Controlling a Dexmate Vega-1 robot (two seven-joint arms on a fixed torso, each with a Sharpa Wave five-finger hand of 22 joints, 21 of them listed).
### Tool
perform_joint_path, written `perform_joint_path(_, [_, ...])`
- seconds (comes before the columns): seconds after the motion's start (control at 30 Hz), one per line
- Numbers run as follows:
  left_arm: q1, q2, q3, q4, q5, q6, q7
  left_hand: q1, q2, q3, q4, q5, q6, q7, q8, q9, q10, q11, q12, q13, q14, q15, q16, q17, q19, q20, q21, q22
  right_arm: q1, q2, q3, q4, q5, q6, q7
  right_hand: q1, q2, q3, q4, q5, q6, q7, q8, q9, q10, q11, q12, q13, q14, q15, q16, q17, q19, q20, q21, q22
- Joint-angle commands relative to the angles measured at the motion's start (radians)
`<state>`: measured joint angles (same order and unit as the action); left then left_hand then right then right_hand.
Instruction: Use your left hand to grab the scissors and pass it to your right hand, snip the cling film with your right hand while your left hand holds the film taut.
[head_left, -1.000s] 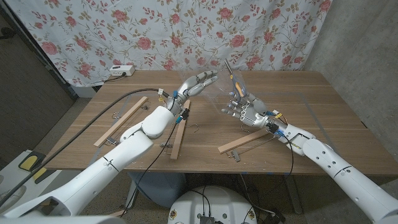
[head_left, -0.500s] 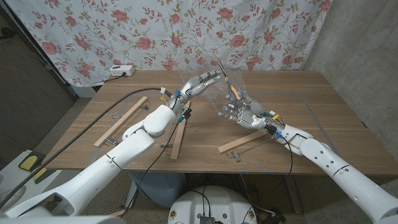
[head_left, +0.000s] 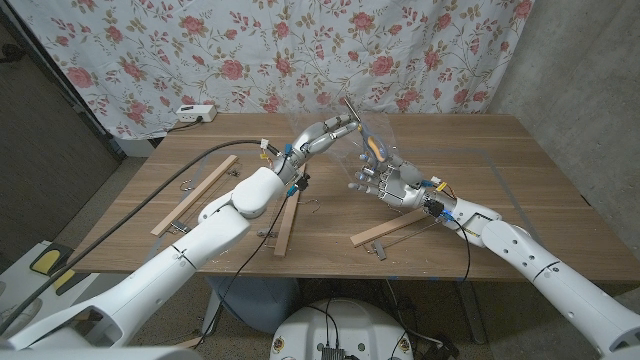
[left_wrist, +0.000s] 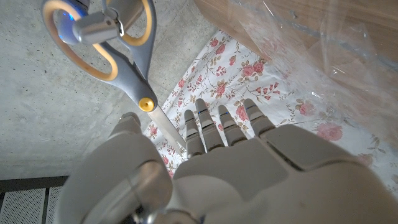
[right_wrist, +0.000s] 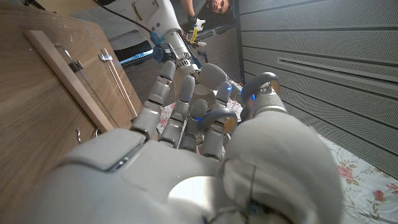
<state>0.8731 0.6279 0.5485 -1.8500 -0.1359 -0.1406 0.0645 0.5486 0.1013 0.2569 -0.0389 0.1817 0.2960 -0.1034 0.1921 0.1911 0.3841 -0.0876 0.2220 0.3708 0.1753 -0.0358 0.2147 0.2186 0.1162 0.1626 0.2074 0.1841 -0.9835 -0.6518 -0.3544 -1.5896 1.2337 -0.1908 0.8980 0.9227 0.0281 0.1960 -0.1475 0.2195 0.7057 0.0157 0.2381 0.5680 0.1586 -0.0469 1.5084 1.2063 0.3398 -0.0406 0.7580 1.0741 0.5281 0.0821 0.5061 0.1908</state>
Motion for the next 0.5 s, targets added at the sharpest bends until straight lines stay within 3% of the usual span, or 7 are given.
perform_joint_path(0.03, [-0.01, 0.004, 0.003, -0.001, -0.002, 0.0, -0.011, -0.009, 0.002, 0.002, -0.005, -0.001, 0.0, -0.002, 0.001, 0.001, 0.002, -0.009, 0.005, 0.0, 0.013, 0.001, 0.005, -0.001, -0.003, 0.008, 0.006, 0.005, 0.02, -0.009, -0.02, 0.02, -0.028, 0.0, -0.012, 0.006, -0.001, 0.005, 0.004, -0.003, -0.005, 0.005, -0.002, 0.001, 0.018, -0.028, 0.001, 0.001, 0.004, -0.074, -0.001, 0.002, -0.001, -0.006, -0.005, 0.002])
perform_joint_path(0.5, [0.005, 0.024, -0.01, -0.026, 0.002, 0.013, -0.004, -0.01, 0.006, 0.005, -0.008, -0.001, -0.003, -0.002, 0.001, 0.001, 0.002, -0.013, 0.005, -0.004, 0.015, -0.001, 0.004, -0.002, -0.001, 0.014, 0.007, 0.005, 0.041, 0.006, -0.034, 0.076, -0.029, -0.032, -0.047, 0.008, 0.0, 0.007, 0.003, -0.005, -0.009, 0.005, -0.005, 0.001, 0.018, -0.026, 0.0, 0.001, 0.0, -0.072, -0.004, 0.002, 0.0, -0.003, -0.008, 0.002])
